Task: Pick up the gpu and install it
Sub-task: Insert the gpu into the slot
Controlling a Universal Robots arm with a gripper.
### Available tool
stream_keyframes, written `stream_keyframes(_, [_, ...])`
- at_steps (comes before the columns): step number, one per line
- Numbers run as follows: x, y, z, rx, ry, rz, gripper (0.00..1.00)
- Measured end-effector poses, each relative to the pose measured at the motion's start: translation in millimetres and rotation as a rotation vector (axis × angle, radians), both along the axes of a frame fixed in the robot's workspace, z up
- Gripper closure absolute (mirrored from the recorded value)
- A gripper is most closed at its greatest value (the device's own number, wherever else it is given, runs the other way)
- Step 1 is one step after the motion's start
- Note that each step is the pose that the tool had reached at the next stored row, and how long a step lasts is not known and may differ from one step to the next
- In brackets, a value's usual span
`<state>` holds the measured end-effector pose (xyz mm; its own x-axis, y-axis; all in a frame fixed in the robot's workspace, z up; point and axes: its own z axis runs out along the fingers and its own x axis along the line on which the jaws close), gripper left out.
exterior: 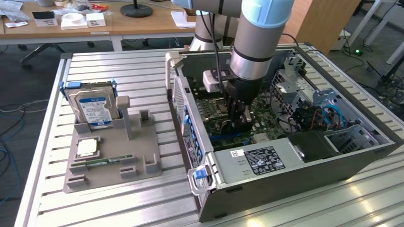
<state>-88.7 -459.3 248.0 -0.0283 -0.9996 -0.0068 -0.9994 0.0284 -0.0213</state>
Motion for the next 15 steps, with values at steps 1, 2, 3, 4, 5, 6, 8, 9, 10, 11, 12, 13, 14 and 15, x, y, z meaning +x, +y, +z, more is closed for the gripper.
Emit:
stream_keyframes(1, [-0.3, 0.1, 0.0, 0.0001, -0.0004, 0.000, 0.74])
stream_keyframes(2, [-0.4, 0.1, 0.0, 0.0001, -0.0009, 0.000, 0.74])
stream_keyframes(3, [-0.5, 0.1, 0.0, 0.0002, -0.0015, 0.000, 0.74])
stream_keyframes(4, [-0.6, 0.1, 0.0, 0.0001, -0.0016, 0.000, 0.74])
stream_keyframes(5, [-0.7, 0.1, 0.0, 0.0001, -0.0020, 0.000, 0.74])
stream_keyframes(6, [-1.1, 0.1, 0.0, 0.0001, -0.0025, 0.000, 0.74])
stream_keyframes(8, [-1.6, 0.1, 0.0, 0.0001, -0.0036, 0.000, 0.74])
stream_keyframes(9, [-1.9, 0.1, 0.0, 0.0002, -0.0043, 0.000, 0.74])
stream_keyframes(10, [-2.3, 0.1, 0.0, 0.0001, -0.0051, 0.000, 0.74])
stream_keyframes(11, [-2.6, 0.1, 0.0, 0.0001, -0.0057, 0.000, 0.74])
stream_keyframes(12, [-2.6, 0.1, 0.0, 0.0001, -0.0059, 0.000, 0.74])
stream_keyframes(13, [-2.6, 0.1, 0.0, 0.0001, -0.0059, 0.000, 0.74])
stream_keyframes(14, [-2.6, 0.1, 0.0, 0.0001, -0.0060, 0.000, 0.74])
stream_keyframes(15, [-2.6, 0.1, 0.0, 0.0001, -0.0059, 0.000, 0.74])
